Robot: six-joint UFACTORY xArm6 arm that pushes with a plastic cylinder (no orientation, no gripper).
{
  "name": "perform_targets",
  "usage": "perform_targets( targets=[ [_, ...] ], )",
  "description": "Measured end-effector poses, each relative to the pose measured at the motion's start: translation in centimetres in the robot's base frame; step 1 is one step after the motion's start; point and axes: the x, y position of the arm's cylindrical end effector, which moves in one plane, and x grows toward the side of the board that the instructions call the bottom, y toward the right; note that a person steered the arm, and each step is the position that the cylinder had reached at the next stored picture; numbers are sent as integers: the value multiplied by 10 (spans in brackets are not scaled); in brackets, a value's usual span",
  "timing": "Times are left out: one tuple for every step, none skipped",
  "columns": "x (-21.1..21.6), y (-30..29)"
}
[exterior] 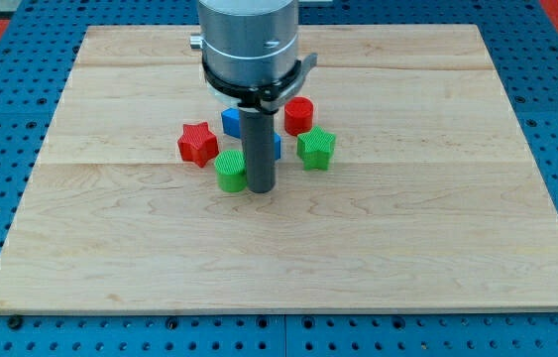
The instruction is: Move your arm closer to the yellow hexagon
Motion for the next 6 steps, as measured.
perform_targets(
  targets=[
    [6, 71],
    [-28, 183],
    [-140, 207],
    [-252, 134],
    [-287, 97],
    [-286, 69]
  ],
)
